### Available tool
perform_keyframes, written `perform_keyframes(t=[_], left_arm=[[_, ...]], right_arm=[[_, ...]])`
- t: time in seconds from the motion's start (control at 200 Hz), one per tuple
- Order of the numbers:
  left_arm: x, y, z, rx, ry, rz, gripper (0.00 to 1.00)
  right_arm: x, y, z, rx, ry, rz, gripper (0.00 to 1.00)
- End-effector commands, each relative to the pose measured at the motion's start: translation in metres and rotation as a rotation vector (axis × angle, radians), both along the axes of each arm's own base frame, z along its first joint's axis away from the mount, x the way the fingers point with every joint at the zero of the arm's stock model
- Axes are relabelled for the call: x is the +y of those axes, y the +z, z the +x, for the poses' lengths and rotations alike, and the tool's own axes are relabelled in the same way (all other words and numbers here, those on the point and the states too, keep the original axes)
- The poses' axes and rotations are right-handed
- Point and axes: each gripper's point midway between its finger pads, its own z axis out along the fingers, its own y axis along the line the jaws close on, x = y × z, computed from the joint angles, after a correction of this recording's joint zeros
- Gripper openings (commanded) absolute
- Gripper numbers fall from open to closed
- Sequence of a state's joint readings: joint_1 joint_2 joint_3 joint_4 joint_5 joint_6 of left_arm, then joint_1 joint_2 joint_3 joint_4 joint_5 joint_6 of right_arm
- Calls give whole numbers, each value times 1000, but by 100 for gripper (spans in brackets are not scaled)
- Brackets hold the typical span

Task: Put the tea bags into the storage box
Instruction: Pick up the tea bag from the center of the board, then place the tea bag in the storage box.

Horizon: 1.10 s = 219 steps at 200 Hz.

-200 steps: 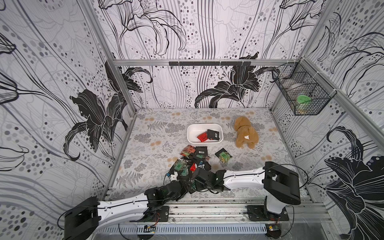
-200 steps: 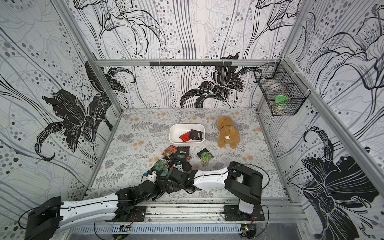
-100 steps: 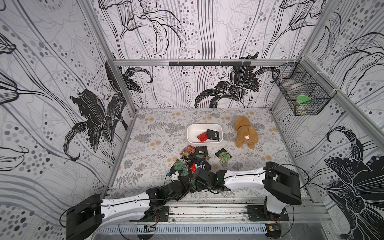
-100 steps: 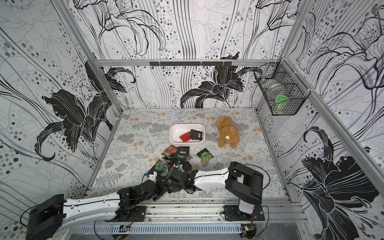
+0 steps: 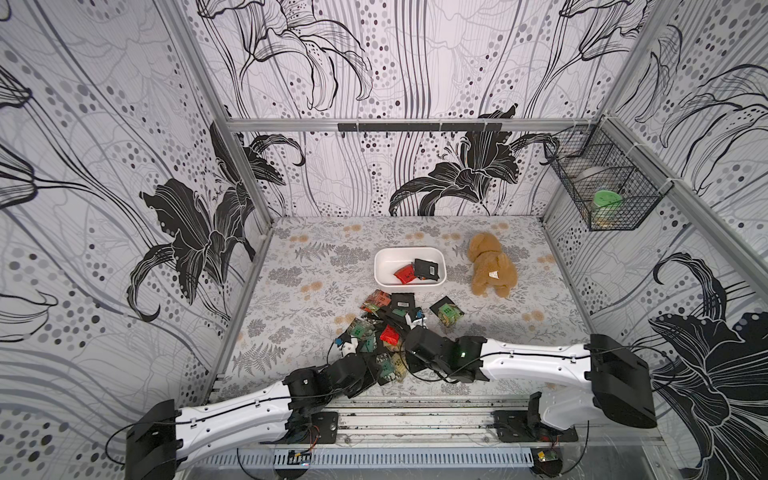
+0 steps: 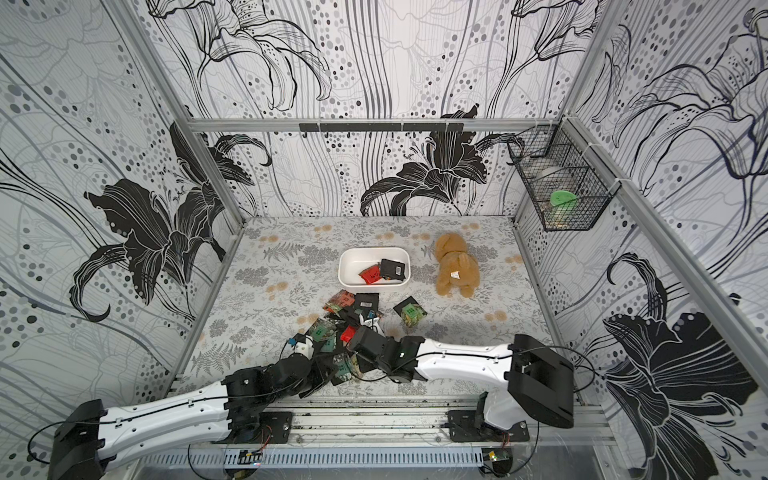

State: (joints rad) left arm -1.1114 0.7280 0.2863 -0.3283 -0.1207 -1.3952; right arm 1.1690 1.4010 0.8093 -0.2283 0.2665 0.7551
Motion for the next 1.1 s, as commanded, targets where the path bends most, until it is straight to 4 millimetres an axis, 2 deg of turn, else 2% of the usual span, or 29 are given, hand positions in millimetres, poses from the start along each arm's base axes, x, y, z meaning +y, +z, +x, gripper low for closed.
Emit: perform_keyframes(t=[0.0, 0.15, 0.26, 0.41, 0.511, 0.611, 0.741, 0.881, 0.981, 1.091], left_arm=[[10, 14, -2, -43, -76, 141, 0], [17, 46, 9, -99, -93, 268, 0], [17, 74, 25, -170, -78, 355, 0], [13, 121, 62, -307, -13, 524, 0], [-1, 150, 93, -385, 17, 632, 0], [-18, 167, 132, -414, 37, 694, 0], [-45, 178, 187, -440, 47, 667, 0], [-72, 178, 240, -434, 51, 586, 0], [-91, 163, 273, -409, 19, 502, 0], [-108, 145, 298, -380, -16, 398, 0]], right_arm=[[-44, -1, 22, -38, -19, -79, 19], [-80, 25, 55, -144, -43, -55, 23], [-104, 29, 72, -192, -74, -1, 24], [-117, 25, 68, -240, -116, 94, 24], [-126, 22, 65, -257, -145, 104, 26], [-133, 21, 65, -268, -187, 110, 33], [-136, 23, 66, -278, -204, 112, 52], [-146, 24, 67, -291, -244, 94, 56], [-147, 29, 65, -313, -239, 113, 57], [-151, 31, 64, -329, -253, 114, 58]])
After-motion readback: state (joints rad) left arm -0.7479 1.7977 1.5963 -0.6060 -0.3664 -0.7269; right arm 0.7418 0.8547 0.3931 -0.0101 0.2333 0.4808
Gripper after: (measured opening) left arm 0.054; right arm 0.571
